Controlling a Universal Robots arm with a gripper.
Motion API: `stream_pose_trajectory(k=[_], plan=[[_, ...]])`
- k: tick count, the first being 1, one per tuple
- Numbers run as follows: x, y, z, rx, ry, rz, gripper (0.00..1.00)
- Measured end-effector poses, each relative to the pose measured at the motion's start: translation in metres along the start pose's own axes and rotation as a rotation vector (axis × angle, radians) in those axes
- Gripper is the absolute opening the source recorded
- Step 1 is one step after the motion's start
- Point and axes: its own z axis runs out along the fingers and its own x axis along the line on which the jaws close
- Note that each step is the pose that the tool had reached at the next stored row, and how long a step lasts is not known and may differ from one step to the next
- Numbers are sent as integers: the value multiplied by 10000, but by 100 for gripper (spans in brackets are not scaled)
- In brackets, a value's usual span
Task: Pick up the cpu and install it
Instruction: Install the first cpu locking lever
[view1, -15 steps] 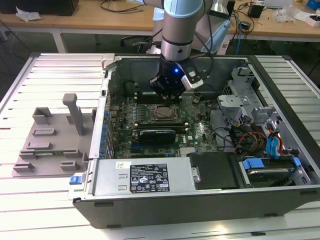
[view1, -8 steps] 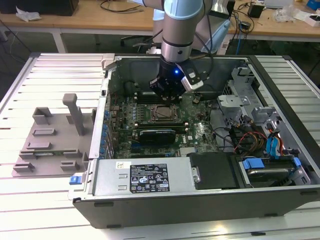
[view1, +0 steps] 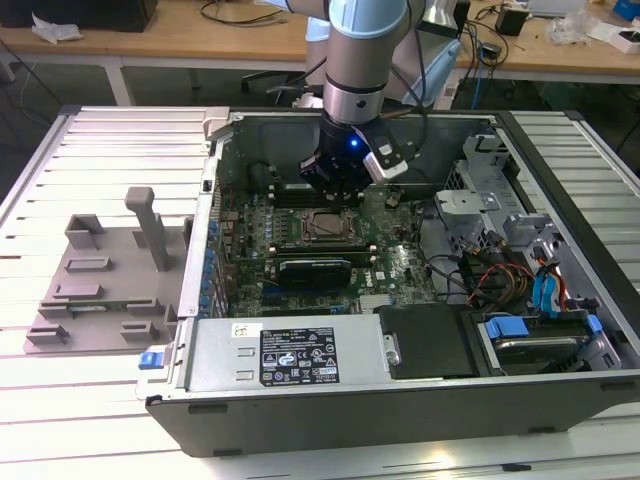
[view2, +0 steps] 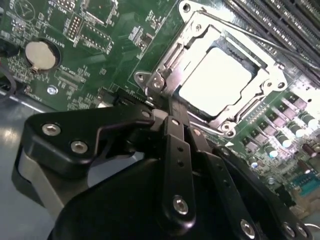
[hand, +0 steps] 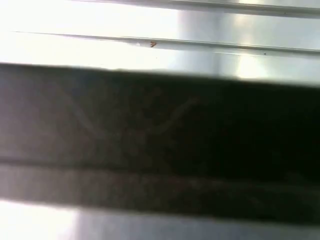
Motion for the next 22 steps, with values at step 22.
stream_pose_trajectory(k=[22], plan=[[69,4,-8,-335,10,-1,11]])
